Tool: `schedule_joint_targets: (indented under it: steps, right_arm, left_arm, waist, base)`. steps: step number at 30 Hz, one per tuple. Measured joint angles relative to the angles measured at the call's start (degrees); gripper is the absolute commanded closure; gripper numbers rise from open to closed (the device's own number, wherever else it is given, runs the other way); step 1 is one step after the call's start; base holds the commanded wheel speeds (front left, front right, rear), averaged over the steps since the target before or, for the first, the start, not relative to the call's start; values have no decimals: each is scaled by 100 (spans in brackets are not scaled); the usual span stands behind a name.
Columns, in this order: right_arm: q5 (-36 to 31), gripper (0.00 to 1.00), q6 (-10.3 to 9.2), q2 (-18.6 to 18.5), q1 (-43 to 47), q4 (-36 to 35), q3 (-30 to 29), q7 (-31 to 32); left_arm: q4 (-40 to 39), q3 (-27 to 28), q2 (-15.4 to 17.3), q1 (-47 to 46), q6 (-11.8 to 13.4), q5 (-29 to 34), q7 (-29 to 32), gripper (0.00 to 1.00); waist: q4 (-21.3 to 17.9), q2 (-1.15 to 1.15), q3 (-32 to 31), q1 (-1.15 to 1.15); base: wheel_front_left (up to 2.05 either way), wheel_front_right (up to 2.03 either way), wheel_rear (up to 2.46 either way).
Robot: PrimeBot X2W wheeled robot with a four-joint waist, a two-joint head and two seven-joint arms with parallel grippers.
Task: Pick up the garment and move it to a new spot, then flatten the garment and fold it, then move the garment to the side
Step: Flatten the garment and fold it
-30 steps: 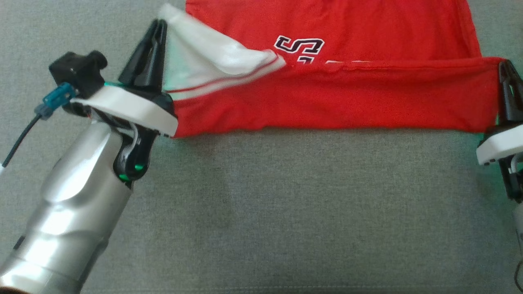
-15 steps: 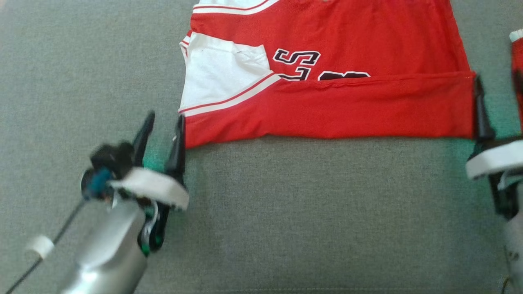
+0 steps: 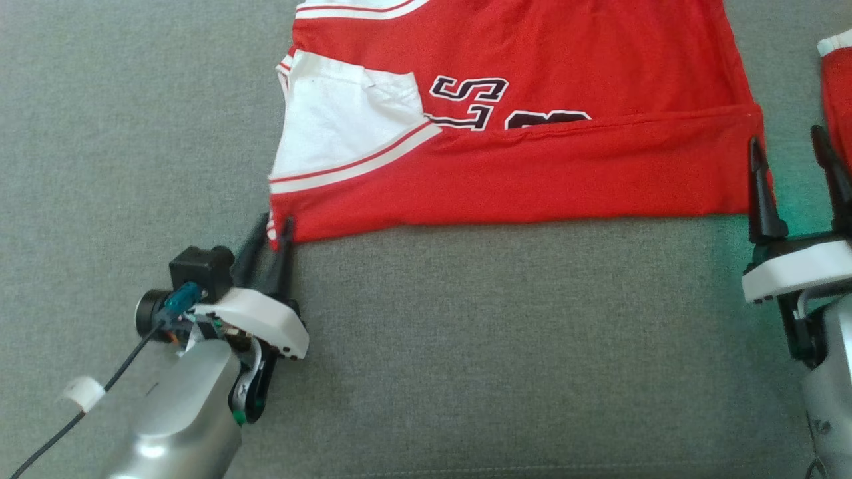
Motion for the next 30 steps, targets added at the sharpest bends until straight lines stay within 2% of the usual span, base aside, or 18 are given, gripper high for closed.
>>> schedule_joint_targets:
  steps: [4, 9, 16, 17, 18, 19, 20, 30]
  right_arm:
    - [23, 0, 0, 10, -7, 312, 68, 86]
    - [213, 0, 0, 27, -31, 681, 58, 571]
    - [383, 0, 0, 70, -261, 1090, -238, 1537]
    - [428, 5, 0, 74, -275, 1090, -255, 1648]
    - [465, 48, 0, 74, -275, 1089, -254, 1763]
    - [506, 76, 0, 73, -268, 1085, -250, 1874]
    - [564, 100, 0, 71, -261, 1065, -242, 1975]
    - [793, 100, 0, -123, 185, 569, -137, 2613]
  left_arm:
    - [18, -27, -21, -37, -88, -10, 12, 100]
    - [-108, -54, -3, -14, -102, -1, -54, 100]
    - [-486, -131, 83, 9, -42, 103, -94, 100]
    - [-528, -136, 94, 11, -32, 115, -94, 100]
    - [-584, -140, 108, 15, -7, 115, -94, 100]
    - [-632, -143, 121, 20, 2, 116, -94, 100]
    - [-676, -147, 134, 34, 19, 116, -93, 100]
    - [-1247, -323, 386, 697, 229, 118, 68, 100]
  waist:
    - [18, 0, -29, 0]
    - [68, 0, -70, 1]
    - [234, 0, -157, 1]
    - [257, 0, -176, 1]
    - [277, 0, -196, 1]
    - [295, 0, -217, 1]
    - [312, 0, -242, 1]
    - [372, 0, -591, 1]
  base:
    - [0, 0, 0]
    - [0, 0, 0]
    - [0, 0, 0]
    - [0, 0, 0]
    - [0, 0, 0]
    - [0, 0, 0]
    - [0, 0, 0]
    - [0, 0, 0]
